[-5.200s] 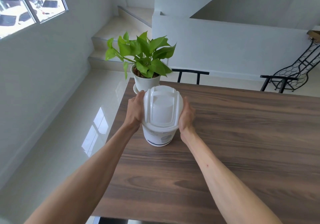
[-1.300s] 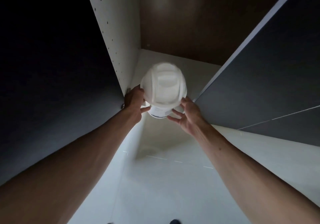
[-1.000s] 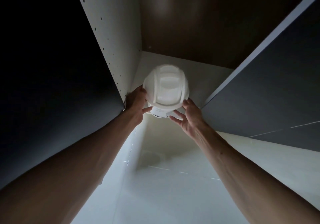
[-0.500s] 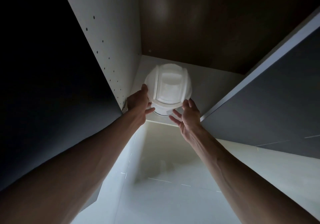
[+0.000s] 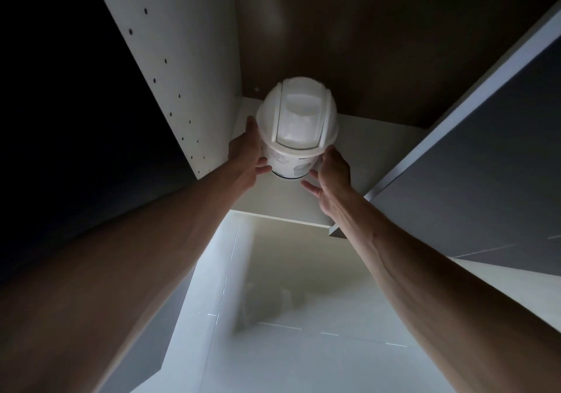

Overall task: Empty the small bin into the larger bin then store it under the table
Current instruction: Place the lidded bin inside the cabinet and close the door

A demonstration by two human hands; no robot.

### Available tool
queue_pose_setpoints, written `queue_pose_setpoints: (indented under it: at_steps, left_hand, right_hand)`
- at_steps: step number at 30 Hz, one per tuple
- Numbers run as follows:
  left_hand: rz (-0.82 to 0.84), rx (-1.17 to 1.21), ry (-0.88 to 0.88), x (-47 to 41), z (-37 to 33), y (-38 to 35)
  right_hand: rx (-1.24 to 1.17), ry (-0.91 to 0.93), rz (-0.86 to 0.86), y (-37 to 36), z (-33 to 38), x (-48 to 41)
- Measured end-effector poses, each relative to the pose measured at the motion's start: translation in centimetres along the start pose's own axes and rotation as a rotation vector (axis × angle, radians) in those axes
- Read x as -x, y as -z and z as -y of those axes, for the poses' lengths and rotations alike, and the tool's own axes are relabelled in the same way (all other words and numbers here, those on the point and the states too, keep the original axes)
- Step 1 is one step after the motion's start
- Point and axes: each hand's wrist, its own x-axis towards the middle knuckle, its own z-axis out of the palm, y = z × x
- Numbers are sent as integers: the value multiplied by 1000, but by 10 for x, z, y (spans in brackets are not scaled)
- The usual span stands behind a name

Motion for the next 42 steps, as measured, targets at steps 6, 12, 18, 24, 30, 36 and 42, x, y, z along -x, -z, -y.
queue_pose_setpoints:
  at_steps: [6,12,18,24,30,36,42]
  left_hand:
    - [-75,-349,-34,52,36,18]
    - [20,-1016,-224,122,44,44]
    - [129,-1369,-269,202,-1,60]
    - [170,-1470,-294,282,-56,61]
    - [170,-1503,-317,371,-122,57]
    - [135,-1465,-334,459,-191,64]
    - [116,-1419,-363,544,-258,74]
  right_hand:
    - [363,-52,21,19,-14,55]
    - [1102,137,189,46,-7,113]
    - [1345,74,270,76,45,174]
    - [1399,109,246,93,107,242]
    - [1408,130,275,104,179,321]
    - [1323,127,231,118,244,405]
    - [1363,132,238,129,317,487]
